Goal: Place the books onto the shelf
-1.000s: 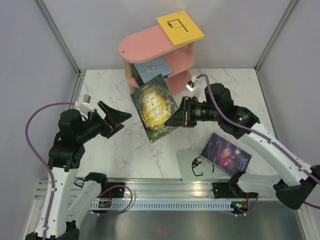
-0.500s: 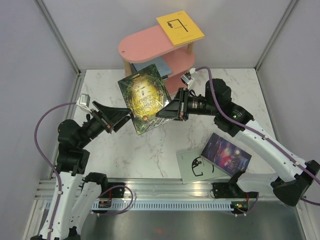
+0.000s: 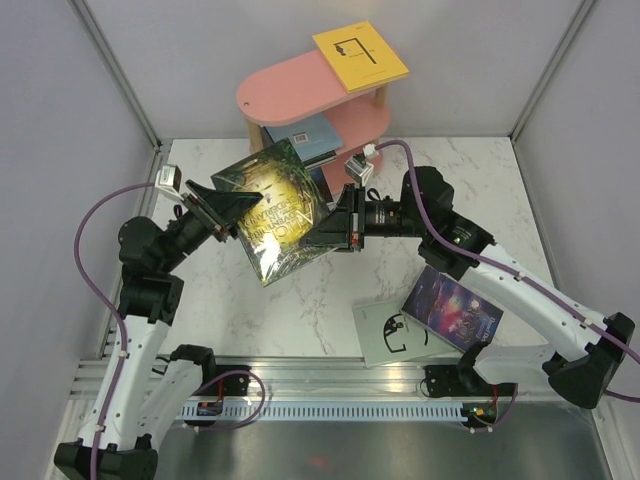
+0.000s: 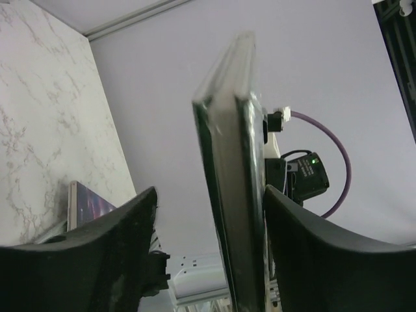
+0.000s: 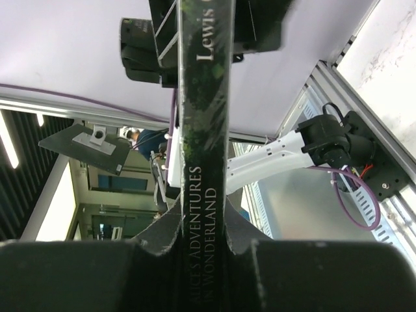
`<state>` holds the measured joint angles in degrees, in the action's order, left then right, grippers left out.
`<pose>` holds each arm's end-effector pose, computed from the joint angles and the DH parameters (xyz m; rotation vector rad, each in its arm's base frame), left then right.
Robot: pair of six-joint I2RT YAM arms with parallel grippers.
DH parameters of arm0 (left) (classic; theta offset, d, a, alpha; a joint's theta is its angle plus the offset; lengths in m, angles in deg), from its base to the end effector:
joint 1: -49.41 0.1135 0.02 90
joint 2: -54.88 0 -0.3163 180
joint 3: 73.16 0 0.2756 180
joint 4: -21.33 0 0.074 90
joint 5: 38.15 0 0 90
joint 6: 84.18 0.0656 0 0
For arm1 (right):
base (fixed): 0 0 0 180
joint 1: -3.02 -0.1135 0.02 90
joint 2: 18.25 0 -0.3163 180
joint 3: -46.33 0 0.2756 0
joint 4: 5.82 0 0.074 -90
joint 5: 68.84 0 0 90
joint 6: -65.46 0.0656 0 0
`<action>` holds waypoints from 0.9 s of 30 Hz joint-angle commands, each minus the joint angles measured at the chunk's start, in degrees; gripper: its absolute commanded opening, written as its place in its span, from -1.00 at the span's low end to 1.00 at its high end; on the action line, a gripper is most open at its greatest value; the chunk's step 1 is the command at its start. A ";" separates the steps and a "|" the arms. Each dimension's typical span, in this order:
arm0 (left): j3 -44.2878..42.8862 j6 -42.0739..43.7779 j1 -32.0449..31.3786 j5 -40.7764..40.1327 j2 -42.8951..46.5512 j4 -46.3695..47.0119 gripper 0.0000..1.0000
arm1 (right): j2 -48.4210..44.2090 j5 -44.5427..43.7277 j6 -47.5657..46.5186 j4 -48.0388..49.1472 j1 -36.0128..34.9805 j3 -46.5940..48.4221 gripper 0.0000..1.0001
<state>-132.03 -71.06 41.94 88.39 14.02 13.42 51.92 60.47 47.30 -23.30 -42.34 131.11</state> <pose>0.1611 -0.0605 0.4279 -0.3777 1.6110 -1.6106 0.1840 0.2455 0.4743 -0.2015 2.0841 1.9784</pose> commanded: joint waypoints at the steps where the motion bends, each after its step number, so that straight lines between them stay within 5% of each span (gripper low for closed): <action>1: -3.88 -0.20 0.34 0.56 -2.28 3.50 0.15 | 0.23 1.74 0.68 10.00 -1.65 0.40 -1.00; 3: -5.46 0.06 0.26 0.73 -2.99 3.68 -0.06 | 0.40 1.21 0.50 10.18 -2.01 0.22 -1.00; 4: -5.90 0.15 0.26 0.64 -3.43 3.77 -0.51 | 0.75 1.03 0.41 10.27 -2.27 0.04 -1.00; 6: -6.78 0.33 0.26 0.82 -4.05 3.60 -0.95 | 0.93 0.60 0.24 10.36 -2.27 -0.05 -1.00; 10: -7.22 0.42 0.43 0.29 -4.05 3.42 -0.95 | 1.19 -2.04 -0.64 8.34 -2.10 0.30 -0.90; 11: -7.31 0.42 0.43 -0.75 -3.53 2.81 -0.95 | 1.02 -3.87 -0.90 7.64 -2.10 0.22 -0.39; 12: -7.48 0.50 0.43 -1.37 -3.44 2.37 -0.95 | 1.02 -4.76 -0.82 7.54 -2.10 -0.04 -0.08; 14: -7.92 0.50 0.52 -3.56 -3.09 1.32 -0.95 | 0.23 -7.74 0.14 7.54 -2.10 -1.01 0.39; 15: -8.19 0.50 0.52 -4.53 -3.08 0.44 -0.95 | -0.12 -8.71 0.41 7.54 -2.10 -1.27 0.47; 27: -11.00 1.56 0.52 -14.65 -2.65 -7.57 -0.95 | -7.15 -26.73 17.37 24.15 -2.18 -10.94 0.51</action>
<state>-139.92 -72.13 42.18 78.64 11.06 4.48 47.06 41.30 58.20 -9.14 -44.27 120.32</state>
